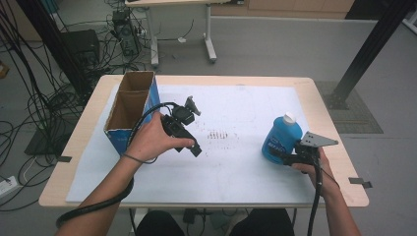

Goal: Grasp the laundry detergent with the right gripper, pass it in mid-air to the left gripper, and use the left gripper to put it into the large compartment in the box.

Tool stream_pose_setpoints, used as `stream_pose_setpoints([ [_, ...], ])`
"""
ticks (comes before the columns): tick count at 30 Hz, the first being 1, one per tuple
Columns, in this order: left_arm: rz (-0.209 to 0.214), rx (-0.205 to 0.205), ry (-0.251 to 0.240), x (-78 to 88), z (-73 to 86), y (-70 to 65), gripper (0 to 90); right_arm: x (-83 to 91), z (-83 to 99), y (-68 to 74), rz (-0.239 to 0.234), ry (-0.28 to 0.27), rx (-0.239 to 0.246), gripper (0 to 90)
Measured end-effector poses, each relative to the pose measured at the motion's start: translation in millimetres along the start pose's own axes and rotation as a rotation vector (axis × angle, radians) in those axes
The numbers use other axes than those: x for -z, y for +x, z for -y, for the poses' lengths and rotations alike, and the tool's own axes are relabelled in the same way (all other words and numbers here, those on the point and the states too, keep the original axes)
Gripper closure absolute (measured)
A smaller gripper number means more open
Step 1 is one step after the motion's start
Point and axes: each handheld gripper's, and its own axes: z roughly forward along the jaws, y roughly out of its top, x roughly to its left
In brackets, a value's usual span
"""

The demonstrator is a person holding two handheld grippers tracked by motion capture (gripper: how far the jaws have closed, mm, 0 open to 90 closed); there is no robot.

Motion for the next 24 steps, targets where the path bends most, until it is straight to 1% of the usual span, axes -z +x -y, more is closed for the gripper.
stream_pose_setpoints([
  [11, 0.006, -0.005, -0.009, 3.7, 1.5, -0.5, 9.5, -1.0, -8.6, 4.5, -0.032, -0.004, 0.008, 40.8],
  [15, 0.005, -0.005, -0.011, 4.8, 2.2, -0.8, 9.4, -2.0, -13.5, 6.1, -0.051, -0.002, 0.013, 40.8],
  [16, 0.006, -0.005, -0.012, 5.3, 2.5, -0.9, 9.4, -2.7, -15.7, 6.2, -0.066, -0.001, 0.01, 40.8],
  [19, 0.007, -0.006, -0.006, 5.8, 2.2, -1.3, 9.3, -3.8, -18.0, 6.2, -0.079, 0.001, 0.009, 40.8],
  [22, 0.004, -0.022, -0.004, 7.5, 3.0, -2.8, 9.3, -7.1, -23.7, 8.5, -0.105, 0.009, 0.017, 40.8],
  [24, 0.004, -0.024, -0.003, 7.8, 3.2, -2.7, 9.4, -8.4, -25.3, 8.9, -0.113, 0.01, 0.022, 40.8],
])
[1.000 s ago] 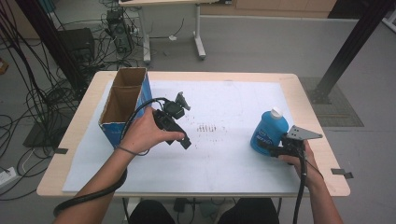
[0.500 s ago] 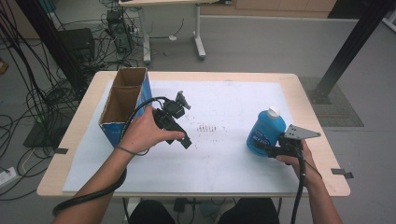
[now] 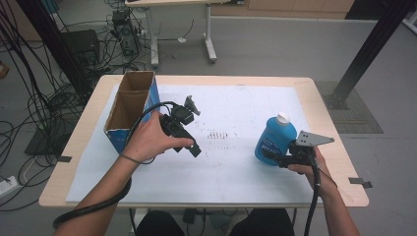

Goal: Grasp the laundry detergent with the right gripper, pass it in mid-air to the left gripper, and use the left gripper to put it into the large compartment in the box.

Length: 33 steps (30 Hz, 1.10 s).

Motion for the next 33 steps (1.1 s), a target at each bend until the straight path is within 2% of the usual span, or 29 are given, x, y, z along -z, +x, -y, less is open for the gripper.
stream_pose_setpoints([
  [1, -0.002, -0.012, -0.001, 1.0, 0.5, -0.2, 9.4, -1.8, -2.4, 0.7, -0.009, 0.004, 0.006, 40.8],
  [4, -0.001, -0.012, 0.0, 2.0, 0.8, -0.3, 9.8, -4.2, -5.3, 0.6, -0.026, 0.009, 0.012, 40.8],
  [5, 0.002, -0.025, -0.004, 3.5, 1.6, -0.1, 9.9, -7.1, -7.9, 0.1, -0.046, 0.013, 0.014, 40.8],
  [14, 0.013, -0.082, -0.01, 13.1, 2.0, -3.2, 9.6, -15.5, -14.0, -0.3, -0.101, 0.026, 0.023, 40.8],
  [16, 0.022, -0.111, -0.015, 15.6, 2.6, -3.0, 9.5, -17.0, -15.2, -0.4, -0.112, 0.028, 0.024, 40.8],
  [17, 0.022, -0.111, -0.015, 15.6, 2.6, -3.0, 9.6, -17.0, -15.2, -0.4, -0.112, 0.028, 0.024, 40.8],
  [19, 0.029, -0.147, -0.014, 18.3, 2.0, -3.5, 9.7, -19.6, -17.4, -1.3, -0.136, 0.03, 0.029, 40.8],
  [21, 0.037, -0.157, -0.013, 19.4, 1.7, -3.2, 9.6, -20.1, -17.6, -1.2, -0.14, 0.029, 0.03, 40.8],
  [23, 0.037, -0.198, -0.007, 23.0, -0.4, -6.0, 9.6, -22.9, -20.1, -1.7, -0.161, 0.031, 0.037, 40.8],
  [25, 0.04, -0.204, -0.006, 24.5, -1.1, -6.7, 9.4, -23.7, -20.9, -2.1, -0.167, 0.033, 0.041, 40.8],
  [30, 0.06, -0.28, 0.0, 33.8, -5.9, -11.1, 9.5, -28.8, -25.9, -3.0, -0.205, 0.042, 0.053, 40.8],
  [31, 0.06, -0.28, 0.0, 33.8, -5.9, -11.1, 9.6, -28.8, -25.9, -3.0, -0.205, 0.042, 0.053, 40.8],
  [32, 0.053, -0.307, 0.008, 36.6, -7.9, -14.4, 9.7, -30.0, -27.4, -2.8, -0.213, 0.045, 0.058, 40.8],
  [33, 0.052, -0.316, 0.014, 37.4, -9.0, -15.3, 9.7, -30.8, -28.4, -2.9, -0.22, 0.048, 0.06, 40.8],
])
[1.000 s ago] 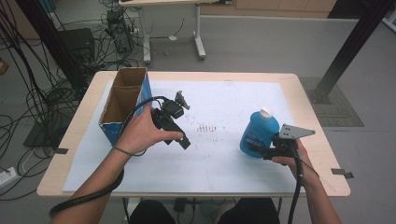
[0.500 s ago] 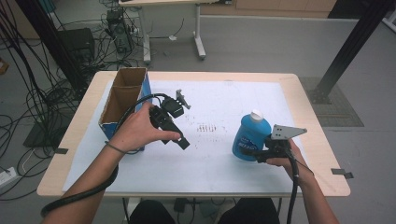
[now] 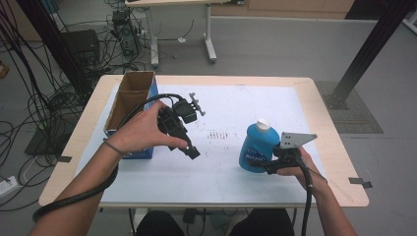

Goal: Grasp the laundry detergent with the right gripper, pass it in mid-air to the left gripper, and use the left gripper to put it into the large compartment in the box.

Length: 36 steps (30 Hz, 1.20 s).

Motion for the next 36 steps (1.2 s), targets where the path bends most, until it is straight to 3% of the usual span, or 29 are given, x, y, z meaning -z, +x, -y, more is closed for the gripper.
stream_pose_setpoints([
  [2, 0.002, -0.016, 0.0, 1.2, -0.8, -0.8, 9.7, -0.4, -0.6, 0.0, -0.002, 0.001, 0.003, 40.8],
  [3, 0.007, -0.046, -0.009, 3.8, -0.6, -1.9, 9.7, -1.4, -2.4, -0.2, -0.012, 0.007, 0.008, 40.8],
  [7, 0.028, -0.099, -0.017, 8.6, -1.1, -3.0, 9.8, -2.8, -3.6, -0.1, -0.023, 0.008, 0.012, 40.8],
  [8, 0.028, -0.099, -0.017, 8.6, -1.1, -3.0, 9.8, -2.8, -3.6, -0.1, -0.023, 0.008, 0.012, 40.8],
  [11, 0.025, -0.139, 0.018, 9.5, -7.5, -6.0, 10.2, -3.7, -5.8, 0.1, -0.034, 0.013, 0.019, 40.9],
  [36, 0.006, -0.231, 0.056, 15.0, -38.4, -28.8, 10.1, -29.9, -24.0, 2.8, -0.125, 0.042, 0.073, 40.9],
])
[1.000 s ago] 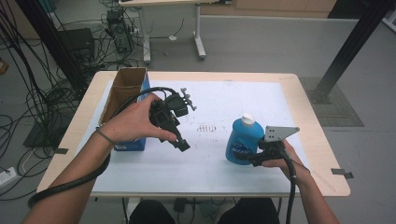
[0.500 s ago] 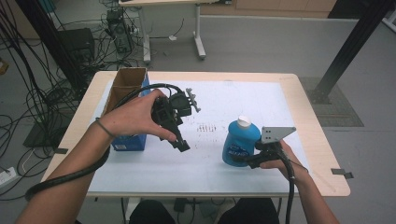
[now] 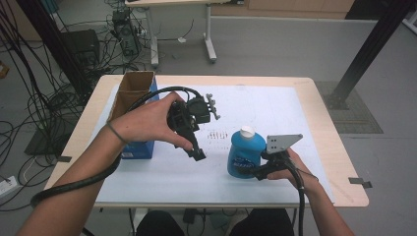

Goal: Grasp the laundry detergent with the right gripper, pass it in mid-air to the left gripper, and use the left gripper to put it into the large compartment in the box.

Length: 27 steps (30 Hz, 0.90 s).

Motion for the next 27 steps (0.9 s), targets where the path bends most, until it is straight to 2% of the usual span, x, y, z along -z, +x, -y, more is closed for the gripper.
stream_pose_setpoints([
  [13, -0.003, -0.038, 0.037, -4.3, -18.4, -8.0, 10.3, -15.9, -11.2, 0.5, -0.038, 0.022, 0.031, 40.8],
  [27, -0.028, -0.088, 0.112, -12.4, -44.4, -20.2, 10.3, -30.4, -18.5, 0.4, -0.068, 0.024, 0.051, 40.9],
])
